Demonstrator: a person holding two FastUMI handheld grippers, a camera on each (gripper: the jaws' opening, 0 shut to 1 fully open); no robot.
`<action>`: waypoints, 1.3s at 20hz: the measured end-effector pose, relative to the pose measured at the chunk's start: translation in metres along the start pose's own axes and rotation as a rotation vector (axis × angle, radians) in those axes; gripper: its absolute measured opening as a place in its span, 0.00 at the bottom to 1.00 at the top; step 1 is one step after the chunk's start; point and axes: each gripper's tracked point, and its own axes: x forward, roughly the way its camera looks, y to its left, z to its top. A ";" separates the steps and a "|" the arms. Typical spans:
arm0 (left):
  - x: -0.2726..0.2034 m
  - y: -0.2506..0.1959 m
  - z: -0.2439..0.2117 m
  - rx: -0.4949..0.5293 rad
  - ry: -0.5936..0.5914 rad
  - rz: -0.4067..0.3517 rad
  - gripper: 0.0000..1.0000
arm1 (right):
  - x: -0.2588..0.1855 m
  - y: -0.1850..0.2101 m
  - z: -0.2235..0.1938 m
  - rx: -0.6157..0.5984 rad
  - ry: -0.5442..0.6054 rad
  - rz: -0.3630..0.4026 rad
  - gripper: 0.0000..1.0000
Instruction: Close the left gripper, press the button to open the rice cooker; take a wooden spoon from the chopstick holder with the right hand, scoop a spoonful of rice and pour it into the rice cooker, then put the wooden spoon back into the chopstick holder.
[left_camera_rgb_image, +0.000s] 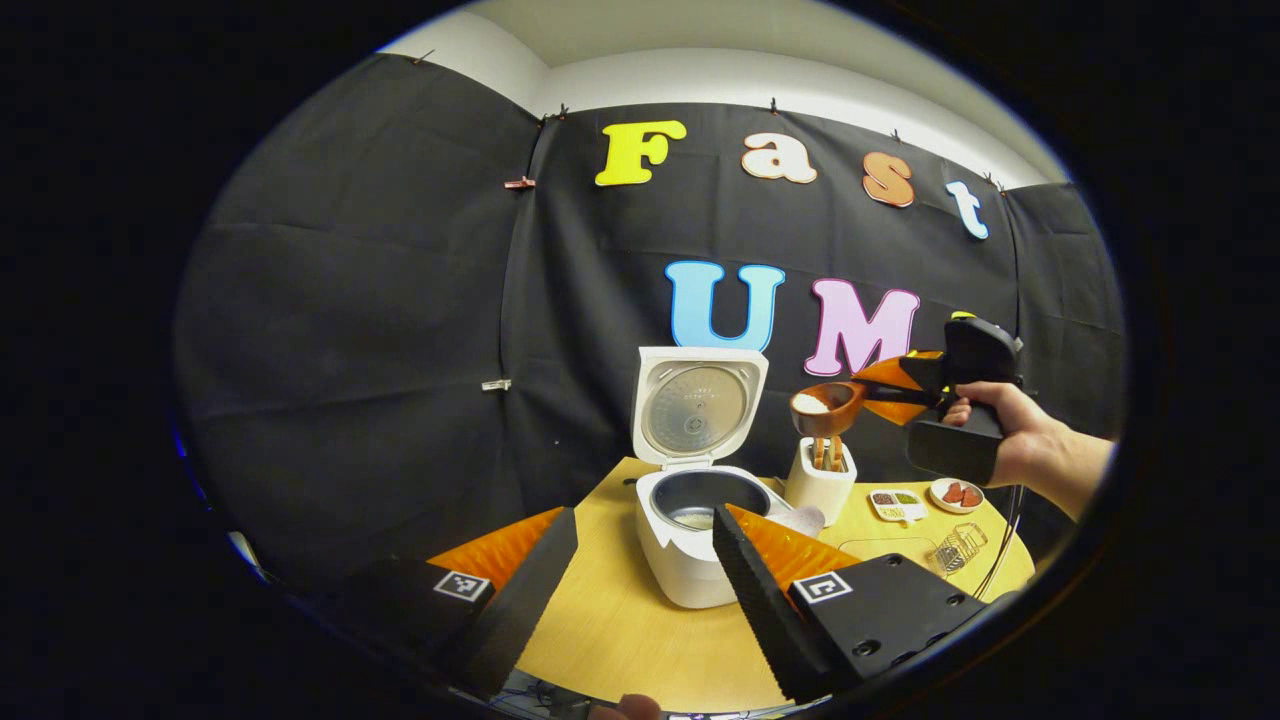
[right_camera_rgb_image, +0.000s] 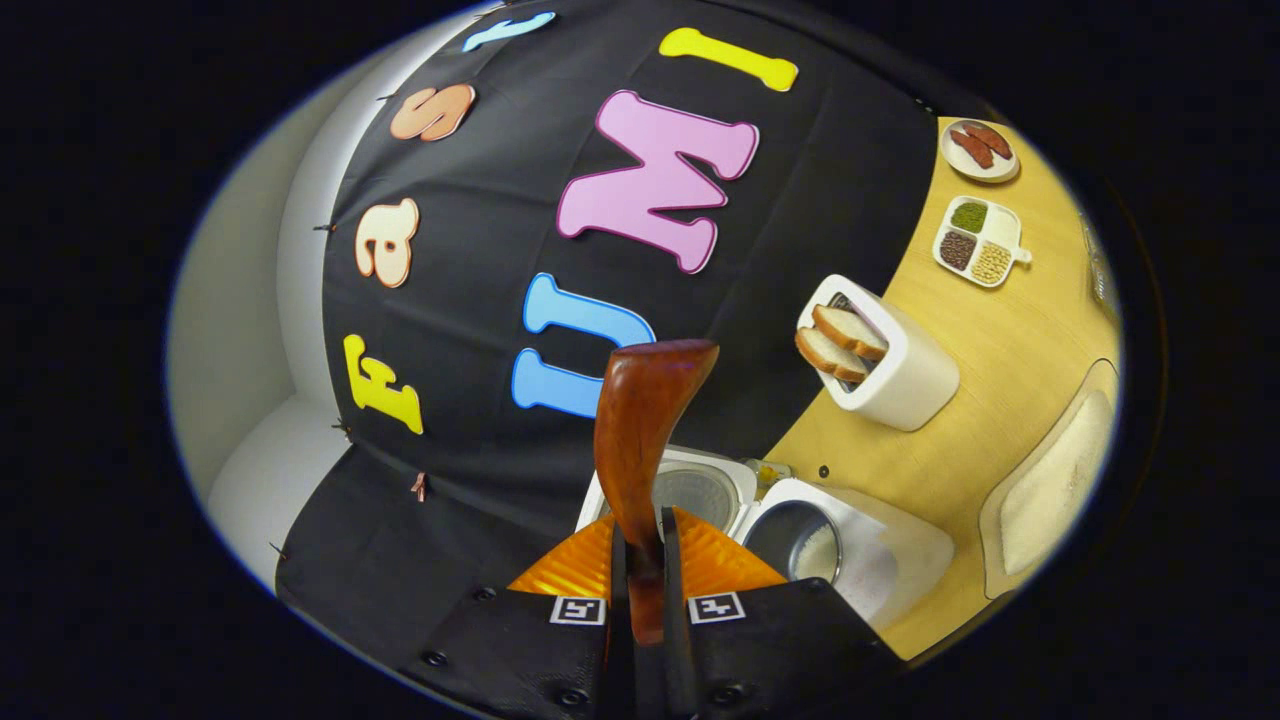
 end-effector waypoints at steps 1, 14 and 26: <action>0.001 0.003 0.003 0.002 -0.004 0.005 0.94 | 0.012 -0.003 -0.004 -0.023 -0.001 -0.014 0.15; -0.002 0.022 -0.023 -0.035 0.024 0.039 0.95 | 0.106 -0.052 -0.051 -0.502 0.005 -0.168 0.15; -0.001 0.043 -0.043 -0.072 0.064 0.089 0.94 | 0.142 -0.035 -0.099 -1.052 0.084 -0.067 0.15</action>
